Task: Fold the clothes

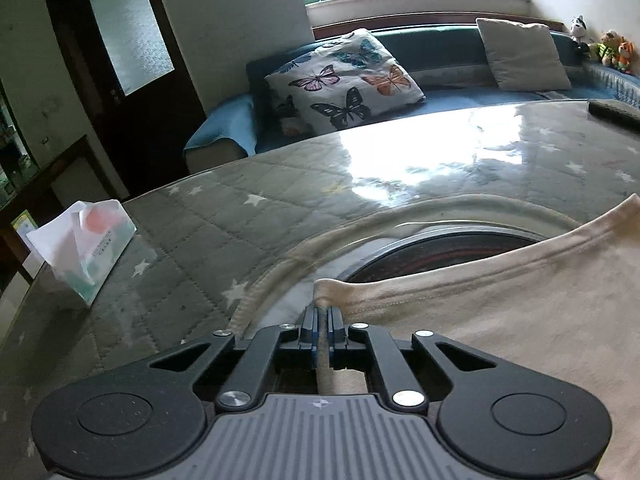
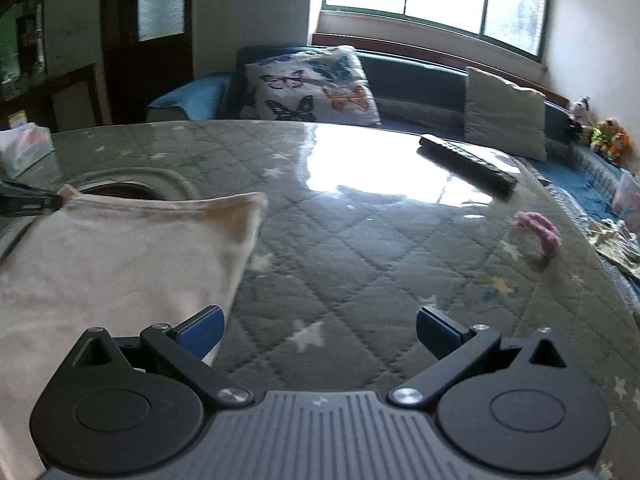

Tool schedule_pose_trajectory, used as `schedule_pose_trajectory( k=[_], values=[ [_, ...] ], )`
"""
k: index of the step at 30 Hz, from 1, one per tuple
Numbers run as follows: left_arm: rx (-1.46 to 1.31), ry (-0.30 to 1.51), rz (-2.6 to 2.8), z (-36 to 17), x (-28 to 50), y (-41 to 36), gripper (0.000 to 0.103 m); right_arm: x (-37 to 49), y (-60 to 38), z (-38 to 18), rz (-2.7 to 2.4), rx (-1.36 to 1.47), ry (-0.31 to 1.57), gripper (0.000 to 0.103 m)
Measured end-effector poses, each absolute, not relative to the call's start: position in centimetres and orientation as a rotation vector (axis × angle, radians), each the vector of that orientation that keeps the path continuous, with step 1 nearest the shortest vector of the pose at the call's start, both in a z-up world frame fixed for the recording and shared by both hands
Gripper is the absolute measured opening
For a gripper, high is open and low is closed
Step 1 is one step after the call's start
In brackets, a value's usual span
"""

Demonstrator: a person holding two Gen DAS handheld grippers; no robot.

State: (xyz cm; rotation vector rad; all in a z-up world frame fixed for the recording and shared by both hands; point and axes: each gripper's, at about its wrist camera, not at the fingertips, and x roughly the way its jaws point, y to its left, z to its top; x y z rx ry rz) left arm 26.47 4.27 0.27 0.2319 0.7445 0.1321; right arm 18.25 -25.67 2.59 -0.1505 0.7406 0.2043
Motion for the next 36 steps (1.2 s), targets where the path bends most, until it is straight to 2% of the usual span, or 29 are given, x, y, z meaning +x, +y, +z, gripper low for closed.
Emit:
schedule_pose_trajectory(
  k=[3,4,5,7,11,17,23,34,36],
  values=[
    [0.233,0.747,0.146,0.7,26.0,4.4,0.029,17.8,-25.3,2.6,0.229,-0.157,0.744,0.103],
    [0.232,0.746,0.147,0.9,25.6,4.5,0.045,17.7,-25.2,2.6,0.237,-0.159,0.745,0.103],
    [0.232,0.744,0.147,1.2,25.1,4.6,0.056,17.5,-25.0,2.6,0.243,-0.164,0.745,0.103],
    [0.236,0.738,0.14,1.7,23.9,4.8,0.056,16.8,-24.7,2.6,0.251,-0.183,0.747,0.103],
    [0.262,0.724,0.118,2.6,20.4,4.8,0.078,15.3,-24.1,2.5,0.266,-0.219,0.748,0.103],
    [0.295,0.689,0.072,3.0,13.9,4.4,0.09,12.9,-22.6,2.7,0.297,-0.278,0.723,0.103],
    [0.26,0.672,0.143,2.4,9.2,6.0,0.091,10.2,-21.0,2.8,0.347,-0.317,0.702,0.103],
    [0.135,0.702,0.44,1.3,6.9,14.8,0.092,8.8,-20.7,2.4,0.346,-0.302,0.72,0.103],
    [0.118,0.701,0.466,1.1,6.6,16.1,0.096,8.9,-20.7,2.3,0.344,-0.303,0.721,0.103]
  ],
)
